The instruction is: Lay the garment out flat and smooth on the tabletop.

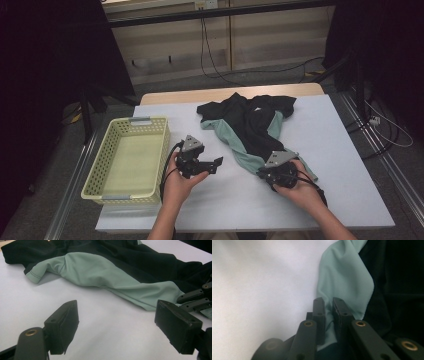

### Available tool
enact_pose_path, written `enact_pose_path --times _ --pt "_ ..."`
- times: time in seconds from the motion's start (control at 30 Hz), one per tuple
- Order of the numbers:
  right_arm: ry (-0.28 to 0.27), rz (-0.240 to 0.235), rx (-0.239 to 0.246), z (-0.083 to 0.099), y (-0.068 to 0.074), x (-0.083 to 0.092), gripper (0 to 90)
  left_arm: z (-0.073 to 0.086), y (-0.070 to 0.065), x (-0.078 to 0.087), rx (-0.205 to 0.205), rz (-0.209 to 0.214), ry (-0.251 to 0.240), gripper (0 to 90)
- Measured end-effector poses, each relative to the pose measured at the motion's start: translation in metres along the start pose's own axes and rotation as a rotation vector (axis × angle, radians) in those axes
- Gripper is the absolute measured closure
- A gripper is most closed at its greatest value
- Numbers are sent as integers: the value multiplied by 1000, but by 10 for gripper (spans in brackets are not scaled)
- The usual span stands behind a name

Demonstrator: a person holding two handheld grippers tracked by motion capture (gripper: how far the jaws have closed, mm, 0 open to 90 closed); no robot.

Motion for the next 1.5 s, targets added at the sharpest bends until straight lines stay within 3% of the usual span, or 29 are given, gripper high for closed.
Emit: enact_pose_path --times 0.13,0.27,0.33,0.4,0.47,0.53,0.7,0.93,1.1,1.17,1.5 --pt "-35 -50 -39 -5 3 7 841 -2 1 2 3 1 -10 195" --pt "-131 -150 -73 -23 17 20 844 -3 3 3 18 -1 -20 196" --pt "-206 -229 -113 -37 27 26 842 -3 4 4 14 -3 -18 196" --pt "-232 -246 -130 -43 31 26 813 -3 4 5 14 -4 -18 195" --pt "-221 -212 -135 -41 27 21 786 -3 3 5 20 -2 -19 195" --pt "-187 -143 -126 -33 18 17 693 -3 2 4 19 6 -18 195" --pt "-195 -54 -164 -27 -2 24 559 -2 -3 1 15 23 -11 196" --pt "-232 -8 -195 -25 -17 42 453 -2 -16 0 0 53 -1 198" --pt "-221 95 -181 -19 -33 58 399 2 -32 -2 -18 91 17 204" --pt "-210 123 -187 -13 -39 60 385 3 -40 -4 -15 118 21 203" --pt "-184 184 -236 5 -56 60 256 3 -55 -15 -56 154 25 207"
Point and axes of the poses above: each handheld gripper's, and its own axes: x roughly backward along the jaws, z roughly out of its underside, y roughly to its left, the point moved 7 cm from there along -x, roughly forward along the jaws, and after that the axes turned 1 degree about -z, right-handed, at the moved point
